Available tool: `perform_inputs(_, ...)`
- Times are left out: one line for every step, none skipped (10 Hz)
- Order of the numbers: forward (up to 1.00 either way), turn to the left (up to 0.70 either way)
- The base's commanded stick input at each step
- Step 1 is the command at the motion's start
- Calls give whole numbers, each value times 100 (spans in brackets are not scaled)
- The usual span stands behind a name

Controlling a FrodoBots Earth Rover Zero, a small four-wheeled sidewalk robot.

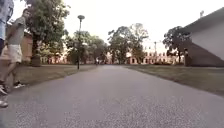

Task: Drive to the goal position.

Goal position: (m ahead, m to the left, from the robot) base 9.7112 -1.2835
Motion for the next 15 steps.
perform_inputs(45,0)
perform_inputs(45,0)
perform_inputs(45,0)
perform_inputs(45,0)
perform_inputs(45,0)
perform_inputs(45,0)
perform_inputs(45,0)
perform_inputs(45,0)
perform_inputs(45,0)
perform_inputs(45,0)
perform_inputs(45,0)
perform_inputs(45,0)
perform_inputs(45,0)
perform_inputs(45,0)
perform_inputs(45,0)
